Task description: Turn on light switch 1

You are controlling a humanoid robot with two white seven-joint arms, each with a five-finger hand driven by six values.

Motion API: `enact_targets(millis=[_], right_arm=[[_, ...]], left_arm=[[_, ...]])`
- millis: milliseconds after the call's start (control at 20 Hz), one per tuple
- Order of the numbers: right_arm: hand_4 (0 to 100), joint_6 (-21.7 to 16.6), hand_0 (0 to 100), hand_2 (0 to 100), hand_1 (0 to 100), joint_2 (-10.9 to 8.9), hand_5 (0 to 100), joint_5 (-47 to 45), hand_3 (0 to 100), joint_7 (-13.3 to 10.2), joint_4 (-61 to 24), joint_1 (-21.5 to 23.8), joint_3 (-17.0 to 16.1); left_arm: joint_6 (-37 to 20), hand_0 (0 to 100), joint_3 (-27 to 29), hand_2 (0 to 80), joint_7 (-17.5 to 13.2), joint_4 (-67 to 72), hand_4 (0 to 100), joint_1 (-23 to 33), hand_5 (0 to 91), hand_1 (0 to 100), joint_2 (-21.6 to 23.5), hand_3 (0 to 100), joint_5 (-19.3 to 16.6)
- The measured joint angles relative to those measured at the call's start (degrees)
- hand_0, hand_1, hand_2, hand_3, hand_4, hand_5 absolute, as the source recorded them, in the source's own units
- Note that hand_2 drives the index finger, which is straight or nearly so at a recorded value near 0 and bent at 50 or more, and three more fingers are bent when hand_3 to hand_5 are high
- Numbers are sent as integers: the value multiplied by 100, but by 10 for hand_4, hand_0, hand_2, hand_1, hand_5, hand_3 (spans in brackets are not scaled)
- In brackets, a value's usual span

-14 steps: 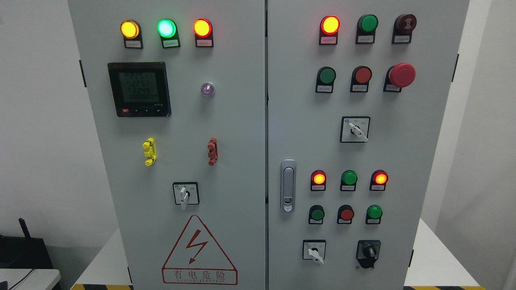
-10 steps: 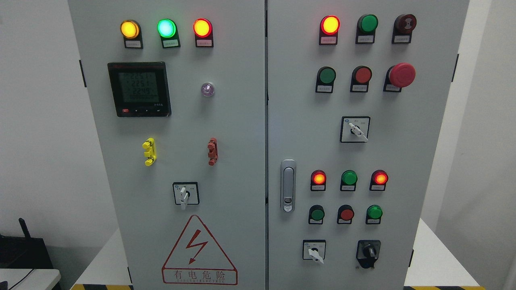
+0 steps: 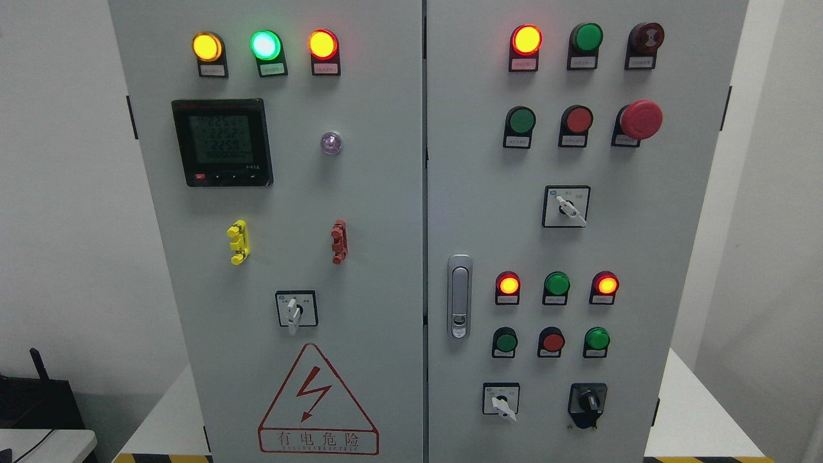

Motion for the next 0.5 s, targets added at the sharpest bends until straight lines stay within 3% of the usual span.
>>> enact_targets(millis=[200,501], right_arm=[[0,0,120,0,389,0,0,0,0,0,0,0,0],[0,0,120,0,389,0,0,0,0,0,0,0,0]], left_arm=[[-9,450,52,0,270,-63,54,9,6,57,0,0,21],[-29,450,358,0,331,-384,59,72,3,57,0,0,1]])
